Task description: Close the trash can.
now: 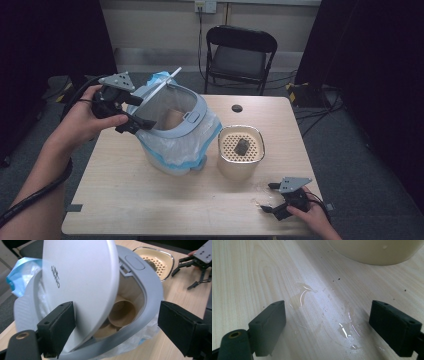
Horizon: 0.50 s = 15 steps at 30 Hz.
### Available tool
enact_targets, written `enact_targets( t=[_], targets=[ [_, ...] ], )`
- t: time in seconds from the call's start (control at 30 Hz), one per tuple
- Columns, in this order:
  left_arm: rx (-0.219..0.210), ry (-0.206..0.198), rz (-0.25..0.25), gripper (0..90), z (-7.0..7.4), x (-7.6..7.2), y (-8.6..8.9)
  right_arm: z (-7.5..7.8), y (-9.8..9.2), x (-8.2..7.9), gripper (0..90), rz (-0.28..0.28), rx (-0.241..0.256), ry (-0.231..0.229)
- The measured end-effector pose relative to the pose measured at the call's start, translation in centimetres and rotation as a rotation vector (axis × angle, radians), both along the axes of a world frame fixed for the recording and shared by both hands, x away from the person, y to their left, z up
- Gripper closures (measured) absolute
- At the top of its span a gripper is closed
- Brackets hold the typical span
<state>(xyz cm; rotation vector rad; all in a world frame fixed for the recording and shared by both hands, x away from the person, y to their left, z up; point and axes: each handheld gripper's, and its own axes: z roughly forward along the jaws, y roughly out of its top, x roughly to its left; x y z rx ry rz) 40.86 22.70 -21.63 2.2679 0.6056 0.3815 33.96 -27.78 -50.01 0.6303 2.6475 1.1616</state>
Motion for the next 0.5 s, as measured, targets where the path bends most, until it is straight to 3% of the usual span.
enact_targets(
  t=[0.27, 0.5],
  targets=[
    [-0.002, 0.01, -0.031, 17.1, -0.1, 0.1, -1.1, 0.0, 0.0, 0.0, 13.8, 0.0, 0.0, 0.0],
    [0.007, 0.024, -0.07, 36.0, -0.5, 0.2, -1.7, 0.0, 0.0, 0.0, 13.7, 0.0, 0.0, 0.0]
  ],
)
